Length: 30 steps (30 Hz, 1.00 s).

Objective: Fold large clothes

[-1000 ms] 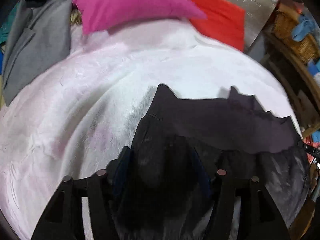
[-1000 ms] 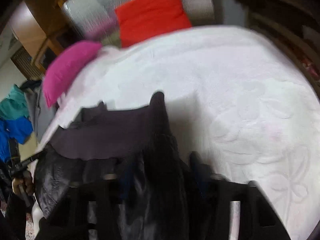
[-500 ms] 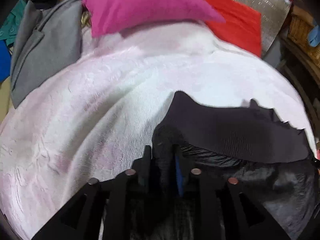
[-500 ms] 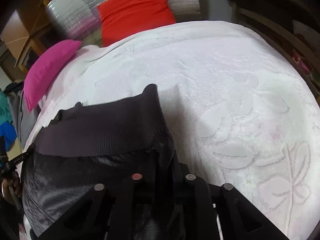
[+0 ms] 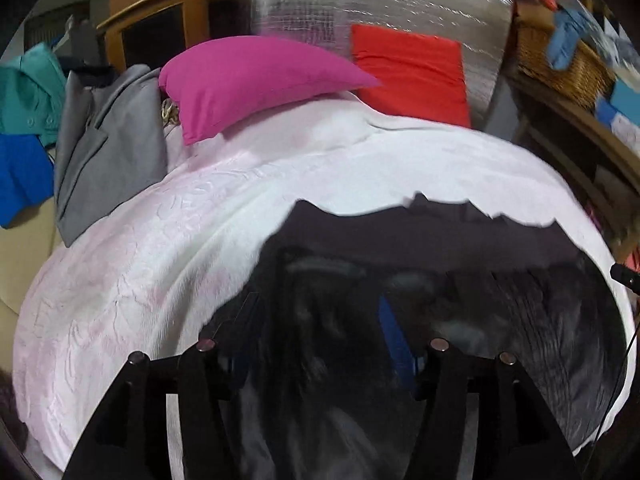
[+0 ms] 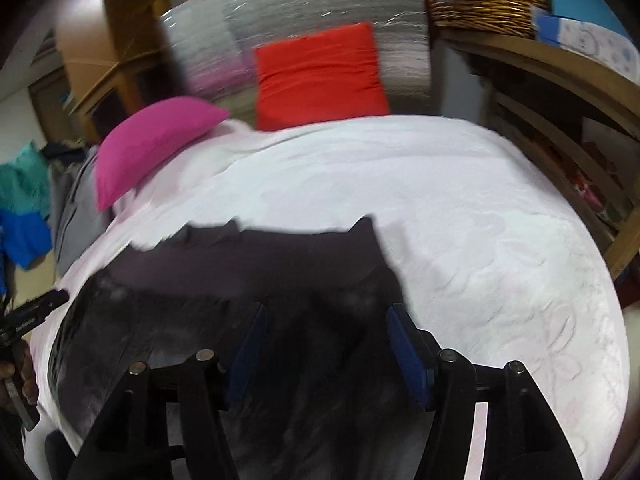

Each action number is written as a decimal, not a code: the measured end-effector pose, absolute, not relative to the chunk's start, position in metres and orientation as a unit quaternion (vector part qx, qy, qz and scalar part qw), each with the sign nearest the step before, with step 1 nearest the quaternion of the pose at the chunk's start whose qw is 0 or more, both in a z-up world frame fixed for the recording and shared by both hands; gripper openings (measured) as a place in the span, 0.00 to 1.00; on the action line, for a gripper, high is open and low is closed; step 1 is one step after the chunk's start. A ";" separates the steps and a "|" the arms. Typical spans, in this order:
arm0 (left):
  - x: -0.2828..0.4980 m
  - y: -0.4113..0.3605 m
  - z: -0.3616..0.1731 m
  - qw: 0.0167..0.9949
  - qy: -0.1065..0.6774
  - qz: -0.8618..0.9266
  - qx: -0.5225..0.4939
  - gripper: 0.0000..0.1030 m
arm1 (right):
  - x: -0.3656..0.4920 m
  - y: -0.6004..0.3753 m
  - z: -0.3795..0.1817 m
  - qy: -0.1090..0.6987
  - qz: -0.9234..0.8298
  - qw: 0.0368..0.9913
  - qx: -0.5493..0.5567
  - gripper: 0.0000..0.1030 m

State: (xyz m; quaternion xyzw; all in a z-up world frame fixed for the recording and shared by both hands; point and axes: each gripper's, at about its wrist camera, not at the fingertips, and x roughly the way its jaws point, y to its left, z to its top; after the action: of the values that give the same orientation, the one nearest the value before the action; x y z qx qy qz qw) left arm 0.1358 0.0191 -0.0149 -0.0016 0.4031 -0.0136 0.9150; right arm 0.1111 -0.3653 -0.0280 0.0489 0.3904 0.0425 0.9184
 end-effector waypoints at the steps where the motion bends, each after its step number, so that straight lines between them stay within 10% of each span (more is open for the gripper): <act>1: 0.129 0.015 -0.014 0.915 0.402 -0.014 0.000 0.59 | 0.107 -0.362 -0.028 0.390 0.045 0.918 0.046 0.64; 30: -0.003 0.004 0.030 0.931 0.362 0.024 -0.049 0.86 | -0.065 -0.252 -0.013 0.357 0.046 0.932 0.050 1.00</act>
State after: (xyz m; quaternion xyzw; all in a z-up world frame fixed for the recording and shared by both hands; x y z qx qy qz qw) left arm -0.0031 0.0038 0.0298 -0.0486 0.3620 0.0237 0.9306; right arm -0.0649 -0.2516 -0.0127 0.0505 0.3567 0.0464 0.9317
